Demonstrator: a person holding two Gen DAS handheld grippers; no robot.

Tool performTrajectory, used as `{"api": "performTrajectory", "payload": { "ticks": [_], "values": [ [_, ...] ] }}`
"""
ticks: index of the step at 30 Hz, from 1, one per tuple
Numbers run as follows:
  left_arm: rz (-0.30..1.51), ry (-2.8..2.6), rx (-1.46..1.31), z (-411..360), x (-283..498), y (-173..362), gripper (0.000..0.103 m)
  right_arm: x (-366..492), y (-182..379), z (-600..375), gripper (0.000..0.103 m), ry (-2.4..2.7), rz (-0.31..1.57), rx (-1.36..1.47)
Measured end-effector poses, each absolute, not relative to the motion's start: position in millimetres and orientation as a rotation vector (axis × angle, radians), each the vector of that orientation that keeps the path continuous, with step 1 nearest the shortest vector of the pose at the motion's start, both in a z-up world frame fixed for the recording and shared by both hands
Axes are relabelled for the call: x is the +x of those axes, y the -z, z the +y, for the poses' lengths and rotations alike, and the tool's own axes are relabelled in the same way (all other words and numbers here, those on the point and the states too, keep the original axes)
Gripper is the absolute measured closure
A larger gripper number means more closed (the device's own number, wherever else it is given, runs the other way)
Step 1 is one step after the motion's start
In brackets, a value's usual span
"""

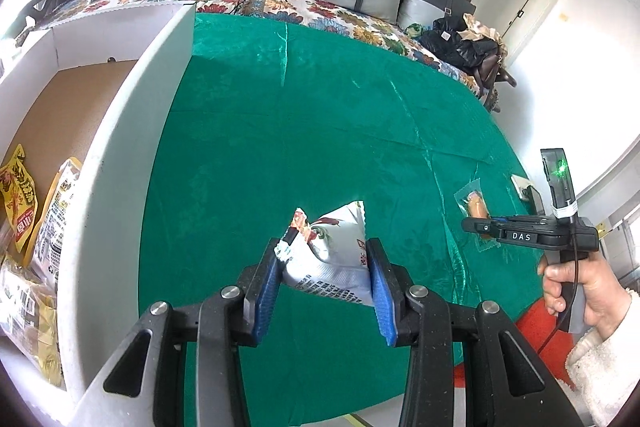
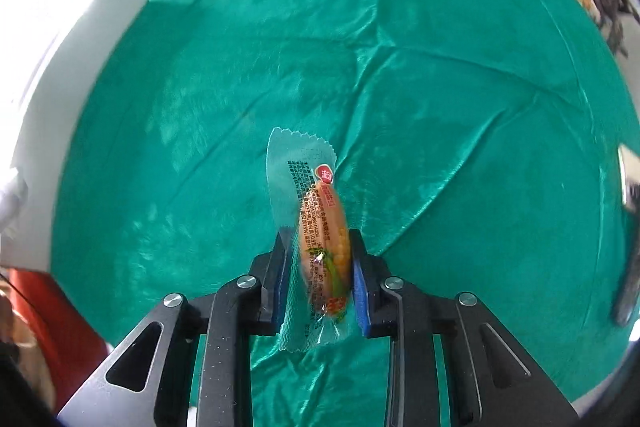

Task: Organize snacks
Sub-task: 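Lift and carry the white bag and corn pack over the white box with both grippers, then open the left gripper over the box while the right gripper releases the corn pack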

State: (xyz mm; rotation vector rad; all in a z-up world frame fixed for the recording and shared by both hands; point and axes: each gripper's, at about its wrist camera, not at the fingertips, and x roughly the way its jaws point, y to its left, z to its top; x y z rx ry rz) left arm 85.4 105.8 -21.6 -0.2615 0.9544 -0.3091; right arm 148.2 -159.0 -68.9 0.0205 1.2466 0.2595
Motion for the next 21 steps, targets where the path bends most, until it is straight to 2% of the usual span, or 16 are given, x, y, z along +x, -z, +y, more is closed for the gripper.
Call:
{"api": "performTrajectory", "payload": {
  "ticks": [6,14,21],
  "values": [
    [0.895,0.332,-0.321,128.4,77.9,-11.4,0.062,134.9,18.8,-148.8,0.075,-0.361,1.141,0.152],
    [0.791,0.131,-0.307,237.4,67.3,-71.8,0.062,124.2,-66.3,-16.9,0.074,-0.687,1.006,0.205],
    [0.887,-0.103,-0.325,347.9,50.7,-46.6,0.062,96.0,-87.4,121.5,0.072,-0.937,1.001,0.105]
  ]
}}
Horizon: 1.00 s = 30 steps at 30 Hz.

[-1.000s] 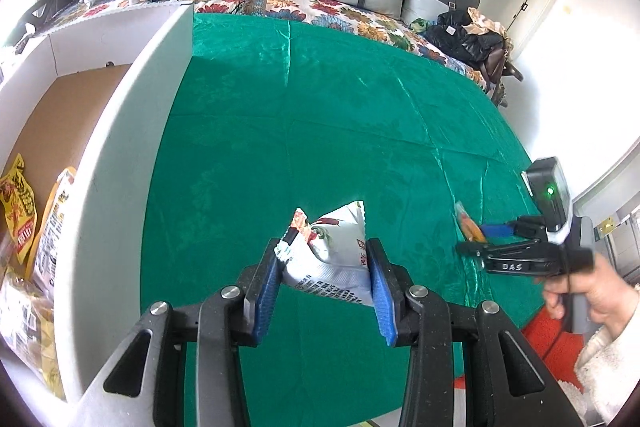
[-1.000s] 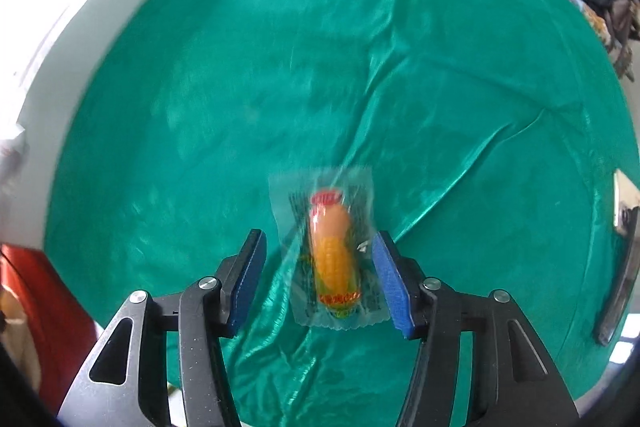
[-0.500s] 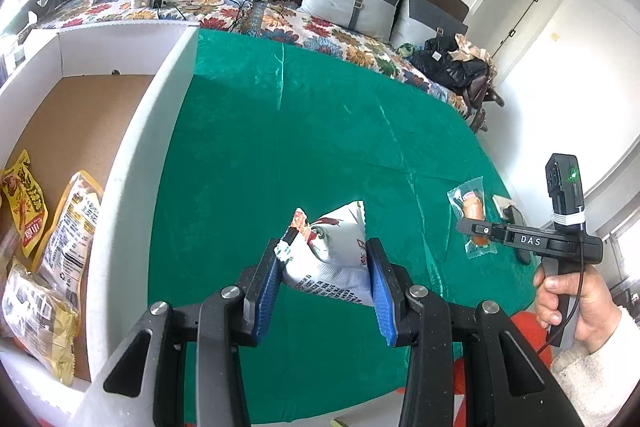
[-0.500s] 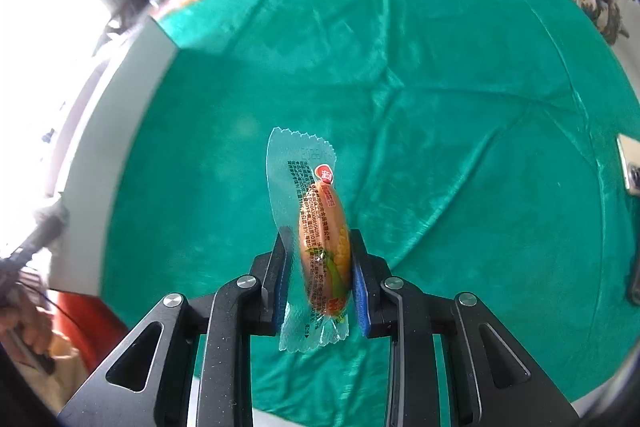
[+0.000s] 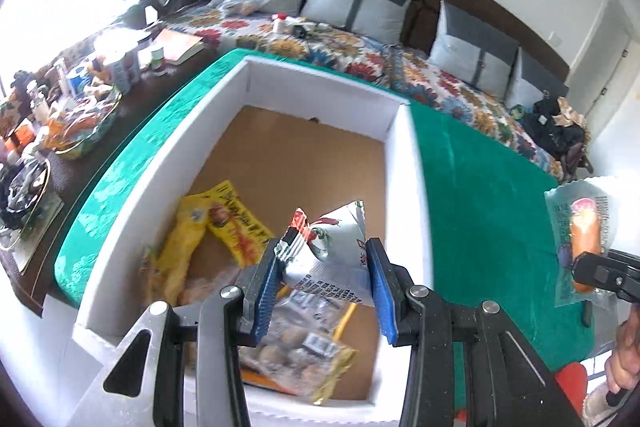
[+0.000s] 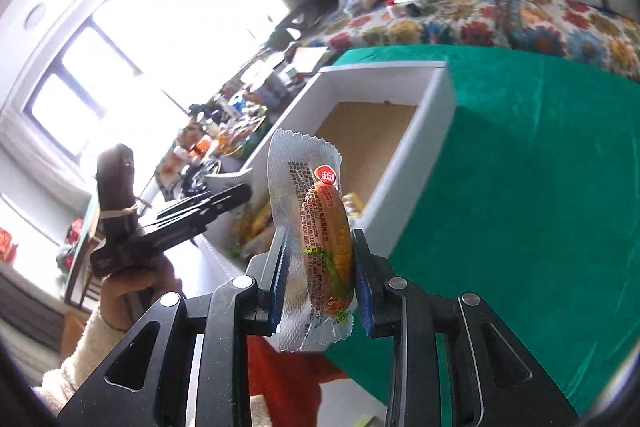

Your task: Organize snacks

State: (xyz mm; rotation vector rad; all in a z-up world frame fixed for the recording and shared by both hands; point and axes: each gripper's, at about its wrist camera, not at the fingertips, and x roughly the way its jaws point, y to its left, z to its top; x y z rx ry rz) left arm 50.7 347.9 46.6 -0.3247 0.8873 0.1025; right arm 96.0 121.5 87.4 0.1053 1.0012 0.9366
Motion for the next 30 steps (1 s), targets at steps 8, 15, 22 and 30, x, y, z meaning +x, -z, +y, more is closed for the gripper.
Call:
{"api": "performTrajectory", "payload": {
  "ticks": [8,15,22,30],
  "values": [
    [0.989,-0.172,-0.320,367.1,36.7,10.0,0.061,82.2,-31.7,206.6,0.071,-0.942,1.095,-0.103],
    [0.971,-0.246,-0.241,359.7,29.3,13.7,0.027,89.0,-0.4,215.5,0.064,-0.873,1.185,-0.194],
    [0.838,-0.362,-0.218,355.3,9.0,-26.7,0.000,79.7,-66.3,207.9,0.022,-0.859,1.020,-0.232],
    [0.800,-0.487,-0.149,343.8,-4.5,-59.5,0.000,74.7,-93.9,201.0,0.010,-0.738,0.865,-0.303]
  ]
}}
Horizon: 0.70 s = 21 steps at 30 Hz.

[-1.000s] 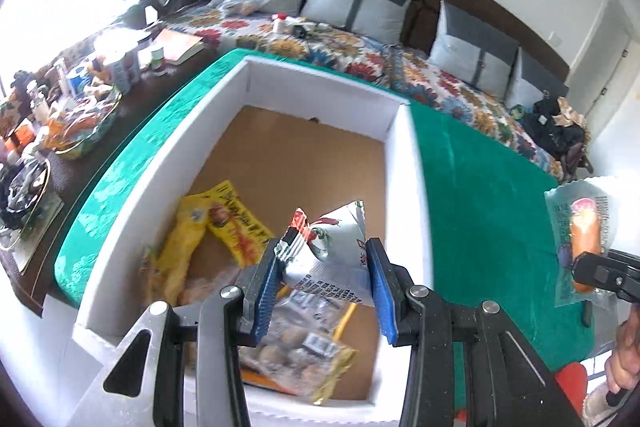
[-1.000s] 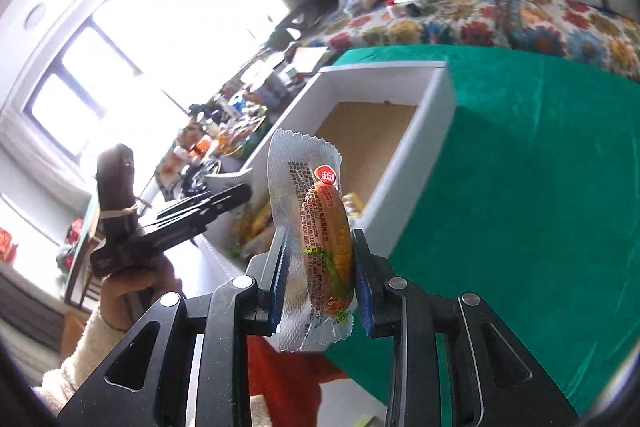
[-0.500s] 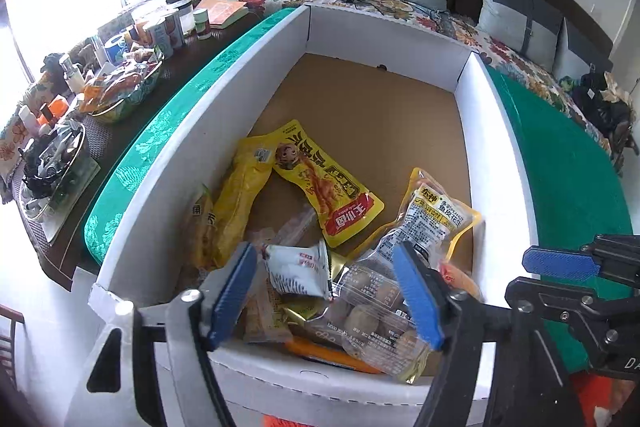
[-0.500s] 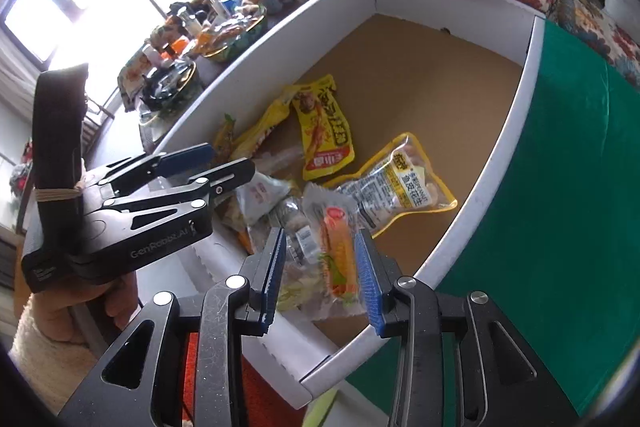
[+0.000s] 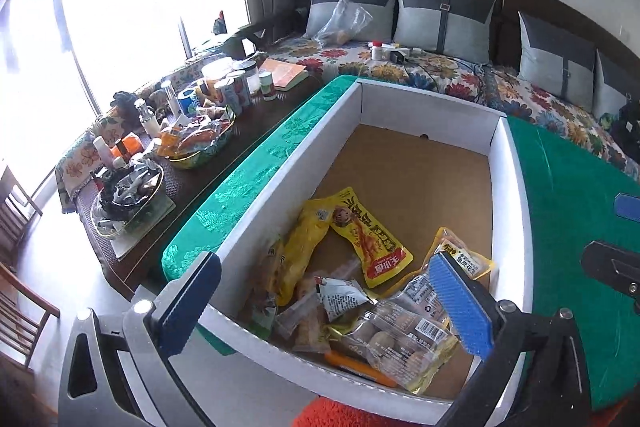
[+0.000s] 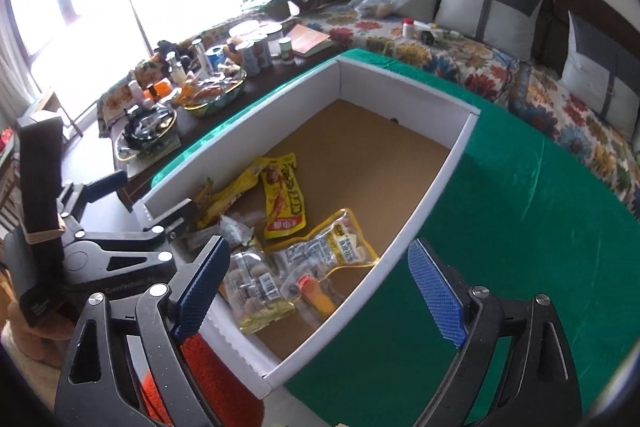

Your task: Organize snacks

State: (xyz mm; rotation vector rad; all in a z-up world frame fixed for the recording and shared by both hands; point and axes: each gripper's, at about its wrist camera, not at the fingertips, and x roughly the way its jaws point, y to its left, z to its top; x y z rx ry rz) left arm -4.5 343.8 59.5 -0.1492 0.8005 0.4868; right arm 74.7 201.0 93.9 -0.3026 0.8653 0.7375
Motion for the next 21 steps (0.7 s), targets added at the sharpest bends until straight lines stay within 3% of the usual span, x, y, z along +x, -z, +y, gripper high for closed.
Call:
{"api": "performTrajectory", "payload": {
  "ticks": [21],
  "values": [
    [0.785,-0.583,-0.064,334.9,-19.3,-56.4,0.000,66.2,-73.8,209.7,0.010,-0.737,0.912,-0.325]
  ]
}}
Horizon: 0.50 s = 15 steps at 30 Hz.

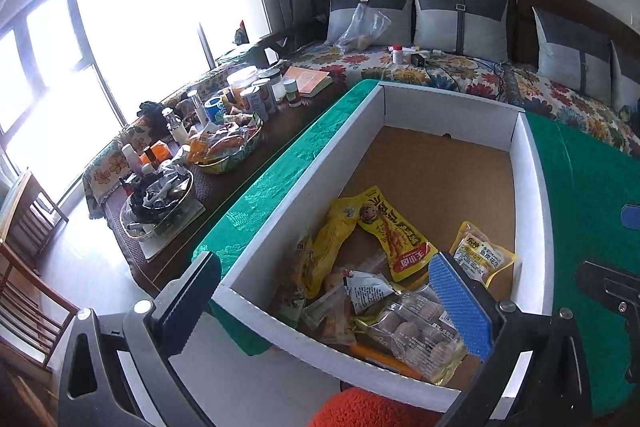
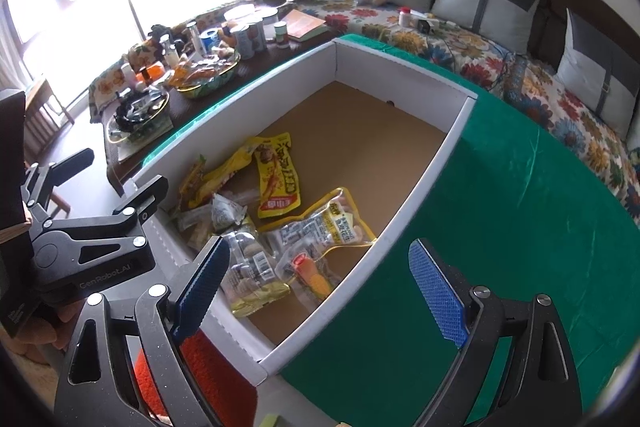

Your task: Organize snacks

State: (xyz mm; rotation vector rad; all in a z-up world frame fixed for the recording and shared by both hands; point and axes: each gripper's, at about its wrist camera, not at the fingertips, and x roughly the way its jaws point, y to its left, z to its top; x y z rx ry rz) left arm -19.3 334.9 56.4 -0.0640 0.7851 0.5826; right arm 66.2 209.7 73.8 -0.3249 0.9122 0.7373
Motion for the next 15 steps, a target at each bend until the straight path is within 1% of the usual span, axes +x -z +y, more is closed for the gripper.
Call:
{"api": "performTrajectory", "payload": {
  "ticks": [15],
  "values": [
    [0.871,-0.474,-0.121,345.1,-16.3,-58.3,0.000,59.8,-66.1,228.3,0.010,-0.700,0.948,-0.372]
  ]
}}
